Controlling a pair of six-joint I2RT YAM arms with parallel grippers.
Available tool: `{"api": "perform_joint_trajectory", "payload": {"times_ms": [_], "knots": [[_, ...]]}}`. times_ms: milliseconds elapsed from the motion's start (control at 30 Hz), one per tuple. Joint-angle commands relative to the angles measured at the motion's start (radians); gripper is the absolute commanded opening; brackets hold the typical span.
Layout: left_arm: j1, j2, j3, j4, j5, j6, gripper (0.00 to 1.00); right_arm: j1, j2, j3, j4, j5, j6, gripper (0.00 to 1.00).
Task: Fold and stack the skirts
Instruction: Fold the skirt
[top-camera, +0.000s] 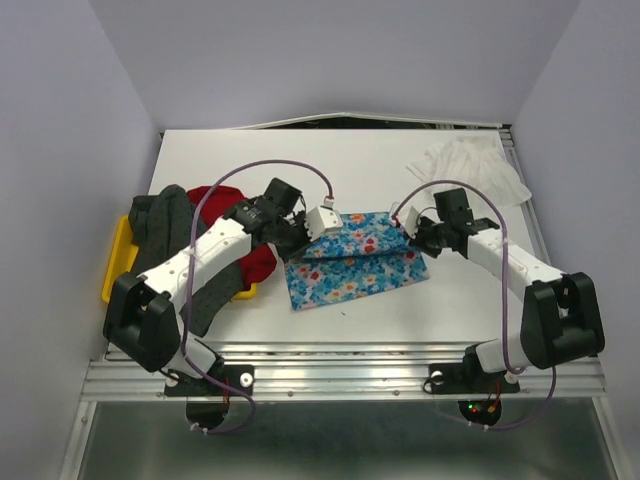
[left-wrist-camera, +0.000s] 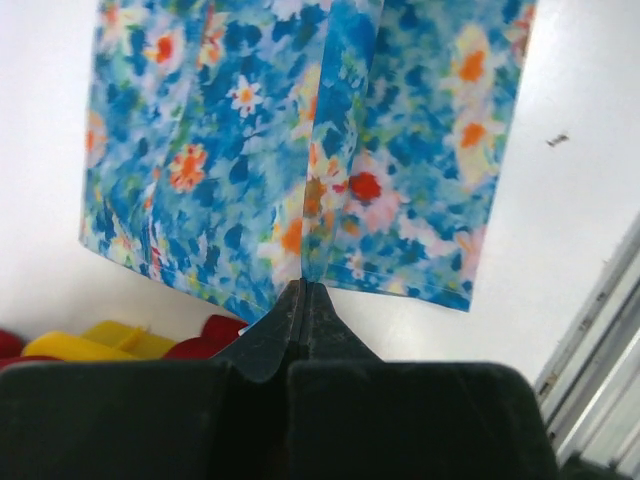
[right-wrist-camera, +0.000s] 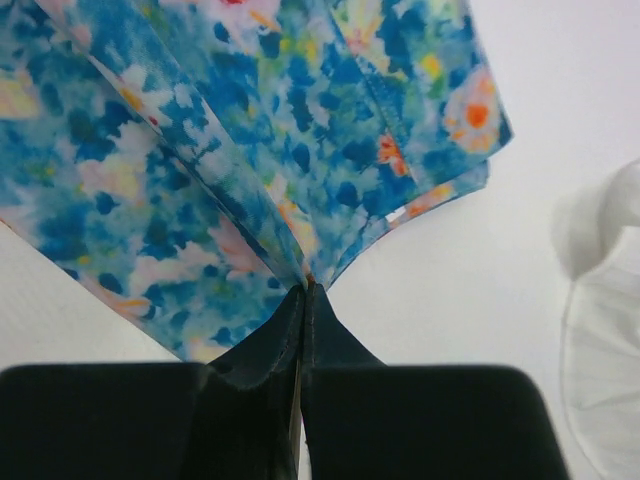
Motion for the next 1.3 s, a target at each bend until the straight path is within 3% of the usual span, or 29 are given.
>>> {"api": "perform_joint_trajectory", "payload": {"times_ms": [0, 67, 133, 167, 233, 300, 367, 533, 767, 833, 1000, 1100, 1267], "knots": [[-0.044, -0.013, -0.126, -0.028, 0.025, -0.017, 0.00, -0.001, -0.007, -0.102, 0.019, 0.060, -0.051, 0.01], [-0.065, 0.004, -0.196, 0.012, 0.038, -0.043, 0.00, -0.001, 0.018, -0.119, 0.039, 0.060, -0.046, 0.01], [-0.075, 0.019, -0.244, 0.059, 0.060, -0.066, 0.00, 0.009, 0.038, -0.123, 0.032, 0.058, -0.043, 0.10], [-0.080, 0.025, -0.280, 0.096, 0.069, -0.074, 0.00, 0.009, 0.044, -0.114, 0.010, 0.051, -0.038, 0.30], [-0.085, 0.018, -0.295, 0.116, 0.057, -0.077, 0.13, 0.009, 0.038, -0.098, -0.026, 0.034, -0.023, 0.45], [-0.085, -0.022, -0.295, 0.113, 0.071, -0.071, 0.31, 0.009, 0.009, -0.079, -0.070, 0.014, -0.009, 0.73], [-0.086, -0.050, -0.269, 0.089, 0.084, -0.071, 0.38, 0.009, -0.060, -0.068, -0.095, 0.001, 0.011, 0.82], [-0.141, -0.106, -0.199, 0.059, 0.026, -0.078, 0.45, 0.009, -0.126, 0.024, -0.127, -0.015, 0.214, 0.77], [-0.195, -0.044, -0.200, 0.191, -0.041, -0.129, 0.47, 0.009, 0.010, 0.122, -0.208, -0.176, 0.474, 0.71], [-0.195, -0.002, -0.196, 0.220, -0.040, -0.146, 0.46, 0.009, 0.050, 0.131, -0.204, -0.221, 0.536, 0.64], [-0.261, 0.019, -0.225, 0.305, -0.084, -0.152, 0.42, 0.009, 0.115, 0.157, -0.204, -0.183, 0.705, 0.55], [-0.334, 0.027, -0.245, 0.374, -0.173, -0.164, 0.42, 0.009, 0.098, 0.113, -0.199, -0.146, 0.839, 0.56], [-0.420, 0.102, -0.242, 0.440, -0.233, -0.215, 0.46, -0.002, 0.110, 0.081, -0.198, -0.123, 0.920, 0.57]]}}
